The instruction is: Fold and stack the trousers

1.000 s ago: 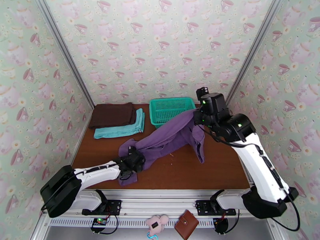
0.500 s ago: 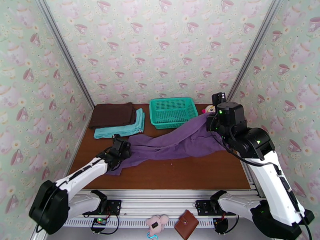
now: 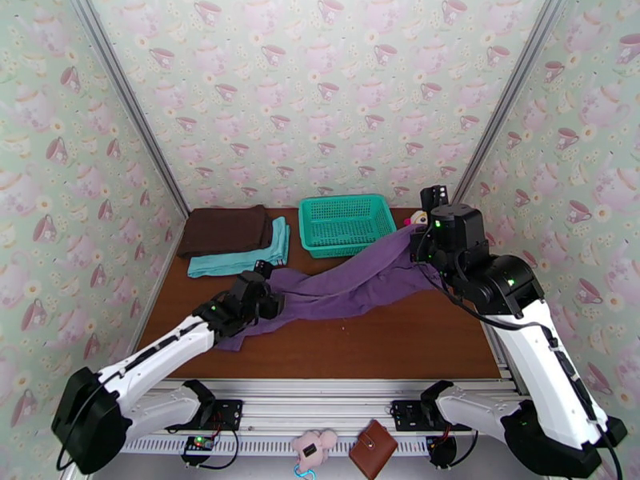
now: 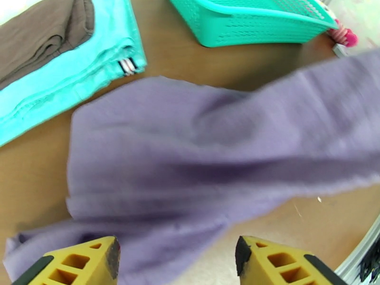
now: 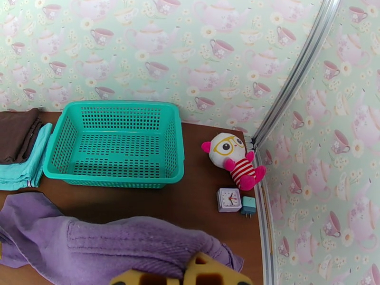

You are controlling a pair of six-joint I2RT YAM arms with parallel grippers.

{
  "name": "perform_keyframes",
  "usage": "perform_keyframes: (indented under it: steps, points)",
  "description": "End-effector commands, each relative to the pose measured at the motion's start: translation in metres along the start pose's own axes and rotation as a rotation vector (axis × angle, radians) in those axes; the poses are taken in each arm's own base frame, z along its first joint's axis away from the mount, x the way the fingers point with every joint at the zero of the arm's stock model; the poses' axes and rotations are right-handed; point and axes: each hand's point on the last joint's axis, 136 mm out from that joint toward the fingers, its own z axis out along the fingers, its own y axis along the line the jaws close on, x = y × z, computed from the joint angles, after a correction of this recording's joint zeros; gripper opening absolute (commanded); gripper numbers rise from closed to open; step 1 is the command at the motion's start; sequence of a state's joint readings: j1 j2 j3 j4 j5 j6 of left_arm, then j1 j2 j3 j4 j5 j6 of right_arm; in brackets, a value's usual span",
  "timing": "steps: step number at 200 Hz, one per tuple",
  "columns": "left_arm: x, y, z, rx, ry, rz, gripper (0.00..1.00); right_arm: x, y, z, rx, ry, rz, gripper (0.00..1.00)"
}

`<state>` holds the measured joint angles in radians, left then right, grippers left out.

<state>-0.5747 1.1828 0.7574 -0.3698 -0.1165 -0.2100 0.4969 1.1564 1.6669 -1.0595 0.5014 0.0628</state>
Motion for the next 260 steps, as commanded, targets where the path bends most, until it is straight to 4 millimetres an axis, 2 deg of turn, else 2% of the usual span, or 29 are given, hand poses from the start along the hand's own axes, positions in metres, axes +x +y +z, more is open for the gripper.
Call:
perform_keyframes:
  steps: [1,12,29,66,80,94,121,150,182,212,222,230,236,241,242,248,260]
  points:
    - [-0.013,-0.016,-0.002,0.059,-0.017,0.142,0.70,-0.014,-0.007,-0.009,0.010,-0.070,0.030,0.00]
    - [-0.020,-0.021,-0.002,0.080,-0.056,0.227,0.67,-0.014,-0.007,-0.008,0.010,-0.069,0.029,0.00]
    - [-0.017,-0.040,-0.002,0.173,-0.115,0.431,0.64,-0.014,-0.008,-0.008,0.013,-0.068,0.029,0.00]
    - [-0.015,-0.057,-0.019,0.277,-0.342,0.780,0.68,-0.012,-0.006,-0.004,0.012,-0.058,0.023,0.00]
    - [-0.025,-0.052,-0.020,0.315,-0.368,0.780,0.67,-0.012,-0.005,-0.004,0.008,-0.058,0.023,0.00]
    - [-0.030,-0.049,-0.014,0.343,-0.356,0.789,0.67,-0.012,-0.006,-0.004,0.011,-0.060,0.027,0.00]
    - [-0.024,-0.051,0.006,0.369,-0.305,0.851,0.66,-0.012,-0.008,-0.005,0.015,-0.060,0.026,0.00]
    - [-0.015,-0.057,0.011,0.432,-0.269,0.872,0.65,-0.012,-0.010,-0.005,0.022,-0.062,0.025,0.00]
    - [-0.014,-0.052,0.020,0.410,-0.247,0.871,0.65,-0.012,-0.007,-0.003,0.016,-0.056,0.026,0.00]
    - [-0.007,-0.046,0.039,0.384,-0.199,0.882,0.63,-0.012,-0.007,-0.002,0.014,-0.055,0.027,0.00]
    - [-0.004,-0.047,0.041,0.393,-0.188,0.885,0.58,-0.012,-0.008,-0.002,0.019,-0.055,0.027,0.00]
    - [-0.003,-0.047,0.042,0.400,-0.183,0.885,0.50,-0.013,-0.009,-0.002,0.021,-0.056,0.028,0.00]
    - [-0.002,-0.048,0.041,0.405,-0.178,0.888,0.37,-0.013,-0.010,-0.002,0.024,-0.057,0.032,0.00]
    - [-0.003,-0.047,0.039,0.402,-0.174,0.890,0.22,-0.013,-0.012,-0.001,0.029,-0.057,0.039,0.00]
    - [-0.003,-0.047,0.039,0.399,-0.175,0.890,0.22,-0.013,-0.012,-0.001,0.029,-0.056,0.039,0.00]
    - [-0.007,-0.042,0.039,0.368,-0.178,0.890,0.00,-0.014,-0.013,0.001,0.030,-0.054,0.048,0.00]
    - [-0.020,-0.028,0.038,0.267,-0.198,0.876,0.00,-0.015,-0.017,0.008,0.034,-0.048,0.070,0.00]
